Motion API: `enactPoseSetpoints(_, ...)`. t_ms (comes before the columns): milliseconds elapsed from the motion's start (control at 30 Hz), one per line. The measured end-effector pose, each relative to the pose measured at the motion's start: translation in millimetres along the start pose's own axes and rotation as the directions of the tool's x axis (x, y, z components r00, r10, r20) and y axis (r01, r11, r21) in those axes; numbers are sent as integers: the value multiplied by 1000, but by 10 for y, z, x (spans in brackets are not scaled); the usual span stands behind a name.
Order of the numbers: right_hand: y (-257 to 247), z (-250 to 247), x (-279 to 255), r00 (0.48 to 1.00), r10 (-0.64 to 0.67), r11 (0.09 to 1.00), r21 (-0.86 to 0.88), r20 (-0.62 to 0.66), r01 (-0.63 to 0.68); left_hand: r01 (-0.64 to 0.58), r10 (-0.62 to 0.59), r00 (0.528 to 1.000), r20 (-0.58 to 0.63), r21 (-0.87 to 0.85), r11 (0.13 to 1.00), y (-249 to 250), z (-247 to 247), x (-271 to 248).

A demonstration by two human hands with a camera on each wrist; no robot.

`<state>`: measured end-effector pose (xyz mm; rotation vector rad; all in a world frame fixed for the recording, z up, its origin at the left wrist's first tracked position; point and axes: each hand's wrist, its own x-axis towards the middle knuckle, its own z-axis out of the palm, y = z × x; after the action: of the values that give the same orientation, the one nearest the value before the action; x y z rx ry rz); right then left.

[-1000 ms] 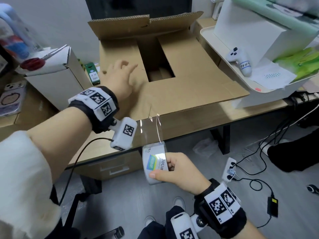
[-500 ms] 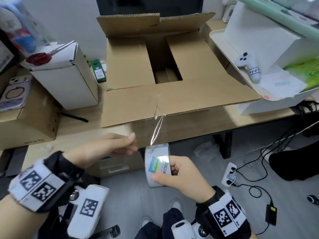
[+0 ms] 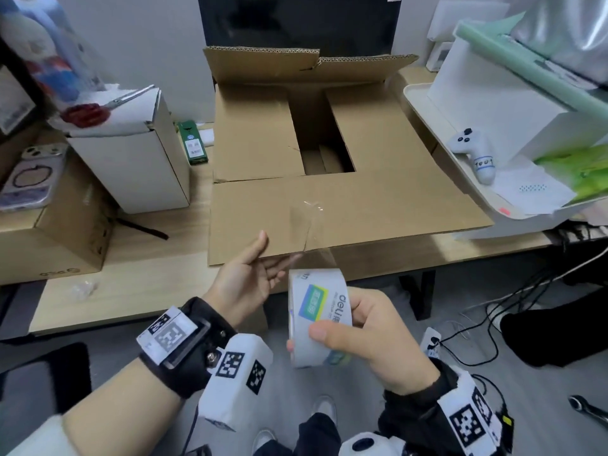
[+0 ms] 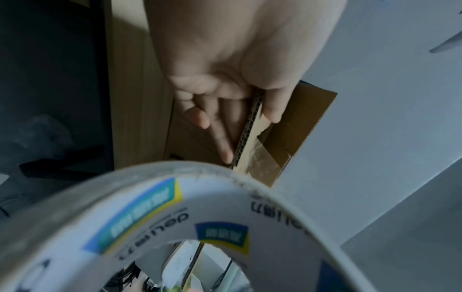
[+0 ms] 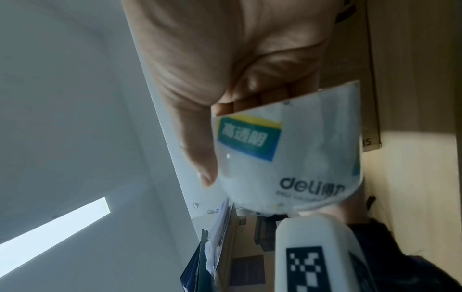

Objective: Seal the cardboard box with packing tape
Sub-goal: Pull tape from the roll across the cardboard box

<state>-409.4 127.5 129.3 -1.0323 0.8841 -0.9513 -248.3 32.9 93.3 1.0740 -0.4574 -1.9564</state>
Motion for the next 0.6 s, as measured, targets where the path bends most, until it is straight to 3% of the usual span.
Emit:
enactPoseSetpoints(233,251,88,5,993,114,993,-34,-10,-115,-56,56,998,26,-14,998,18,29,65)
enactPoseSetpoints(400,453,74,82,981,174,979,-97,-87,-182,-34,34,991,130,0,999,84,13,33)
enactPoseSetpoints(500,525,52,175,976,154,965,-186,-155,-182,-25,-28,967,255,204,979,90,-27,-7)
enactPoseSetpoints(600,573,21,231,971,120,955,-243,-209,-171,-52,-63,966,250,430,901,62,-2,-23)
